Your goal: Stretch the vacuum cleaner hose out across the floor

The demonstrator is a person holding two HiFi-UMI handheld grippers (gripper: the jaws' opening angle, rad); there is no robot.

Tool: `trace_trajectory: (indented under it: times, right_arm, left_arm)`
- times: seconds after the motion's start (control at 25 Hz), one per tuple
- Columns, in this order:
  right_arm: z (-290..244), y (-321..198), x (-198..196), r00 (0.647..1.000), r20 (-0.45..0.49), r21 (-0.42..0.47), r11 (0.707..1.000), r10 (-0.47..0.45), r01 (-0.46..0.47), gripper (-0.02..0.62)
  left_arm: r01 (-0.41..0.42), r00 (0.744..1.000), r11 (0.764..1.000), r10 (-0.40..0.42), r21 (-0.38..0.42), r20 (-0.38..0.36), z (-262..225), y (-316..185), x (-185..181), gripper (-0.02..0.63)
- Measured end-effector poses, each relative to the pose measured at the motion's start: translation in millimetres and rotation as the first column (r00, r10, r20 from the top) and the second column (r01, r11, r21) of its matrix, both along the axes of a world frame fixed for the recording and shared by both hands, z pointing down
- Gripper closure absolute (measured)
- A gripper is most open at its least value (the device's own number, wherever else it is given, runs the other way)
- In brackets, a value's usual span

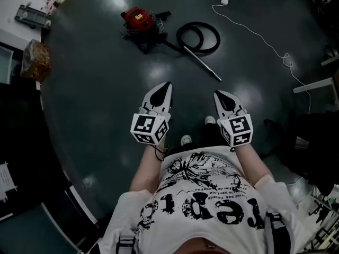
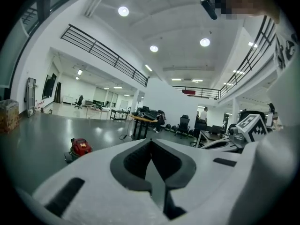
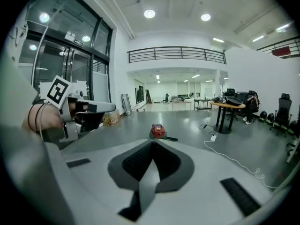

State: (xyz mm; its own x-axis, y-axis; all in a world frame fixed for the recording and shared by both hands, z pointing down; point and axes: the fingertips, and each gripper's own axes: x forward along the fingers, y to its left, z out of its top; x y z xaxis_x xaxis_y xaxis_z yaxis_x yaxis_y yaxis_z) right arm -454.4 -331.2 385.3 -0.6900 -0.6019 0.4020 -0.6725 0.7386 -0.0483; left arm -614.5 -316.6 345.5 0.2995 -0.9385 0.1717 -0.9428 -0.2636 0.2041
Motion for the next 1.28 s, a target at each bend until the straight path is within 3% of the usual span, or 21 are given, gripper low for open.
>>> trace_trajectory:
  times: [0.2,0.56,0.72,0.84,1.08,1.28]
  right_arm:
    - [36,-86,-7,1.000,-0.015,-0.056,0.998,0.006,-0.007,0.592]
    - [22,-285,-21,0.995,-0.031,-0.001,0.996,-0.092,0.092,0.592]
    - [35,-354,-32,0.988,-0.054,-0.015,0.989,-0.146,0.146,0.592]
    - [64,-396,-39,0.990,-0.072,-0.069,0.990,-0.125,0.120,0.592]
    - [140,-475,-78,0.991,-0.126,-0.178,0.984,-0.048,0.025,0.592]
    - [181,-520,-121,0.992,-0.087,-0.230,0.967,0.088,-0.106,0.592]
  left_arm:
    - [0.023,1.000,0.998,-0.024,-0.063,-0.015,37,-77,-15,0.601]
    - [-0.040,0.999,0.996,0.042,-0.075,0.023,31,-286,-5,0.600]
    - [-0.039,0.999,0.988,0.041,-0.152,0.010,59,-350,-10,0.600]
    - [-0.073,0.997,0.975,0.077,-0.210,0.008,88,-387,-19,0.600]
    - [-0.199,0.980,0.941,0.188,-0.273,-0.065,159,-476,-63,0.600]
    - [-0.341,0.940,0.863,0.317,-0.374,-0.126,219,-534,-89,0.600]
